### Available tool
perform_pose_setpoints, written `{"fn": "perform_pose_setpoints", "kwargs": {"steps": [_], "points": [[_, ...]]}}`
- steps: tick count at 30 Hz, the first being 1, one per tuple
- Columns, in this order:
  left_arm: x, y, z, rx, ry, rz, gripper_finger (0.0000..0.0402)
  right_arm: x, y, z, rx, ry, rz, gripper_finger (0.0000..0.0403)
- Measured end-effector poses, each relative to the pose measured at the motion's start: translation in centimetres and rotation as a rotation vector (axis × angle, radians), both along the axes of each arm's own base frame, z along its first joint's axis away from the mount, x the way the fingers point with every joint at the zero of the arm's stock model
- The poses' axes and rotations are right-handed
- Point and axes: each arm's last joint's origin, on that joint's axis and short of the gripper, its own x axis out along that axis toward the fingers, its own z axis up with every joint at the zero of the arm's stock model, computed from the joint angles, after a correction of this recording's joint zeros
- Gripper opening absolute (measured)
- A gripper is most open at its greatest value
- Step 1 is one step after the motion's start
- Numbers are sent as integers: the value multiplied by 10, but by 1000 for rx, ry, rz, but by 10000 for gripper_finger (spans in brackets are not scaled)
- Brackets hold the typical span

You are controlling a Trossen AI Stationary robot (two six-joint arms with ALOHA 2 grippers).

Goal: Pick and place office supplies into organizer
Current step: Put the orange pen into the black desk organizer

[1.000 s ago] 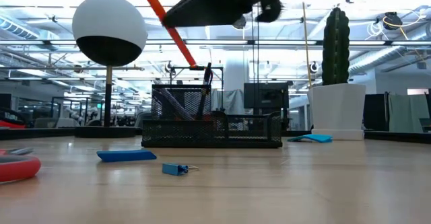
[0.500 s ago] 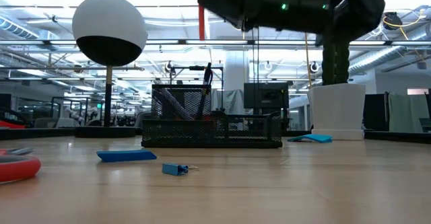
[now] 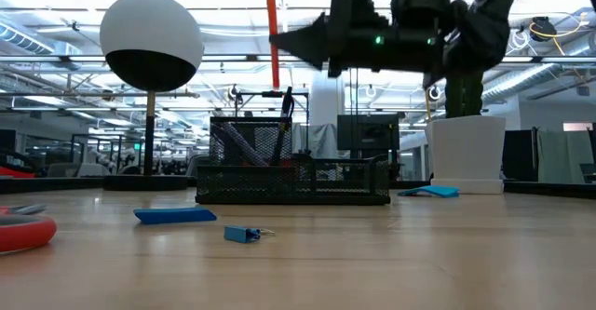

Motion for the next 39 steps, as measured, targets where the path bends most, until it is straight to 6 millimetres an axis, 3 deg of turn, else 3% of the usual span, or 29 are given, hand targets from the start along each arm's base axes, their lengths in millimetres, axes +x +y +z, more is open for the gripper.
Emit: {"fn": "perform_pose_setpoints", "kwargs": {"steps": [8,23,39], "points": [[0,0,0,0,0,0,104,4,-6,-18,44,-3,-11,17],[0,0,0,0,0,0,104,4,-7,-18,62,2,-11,26],[0,0,0,0,0,0,104,5,-4,-18,63,5,-2,71]]}}
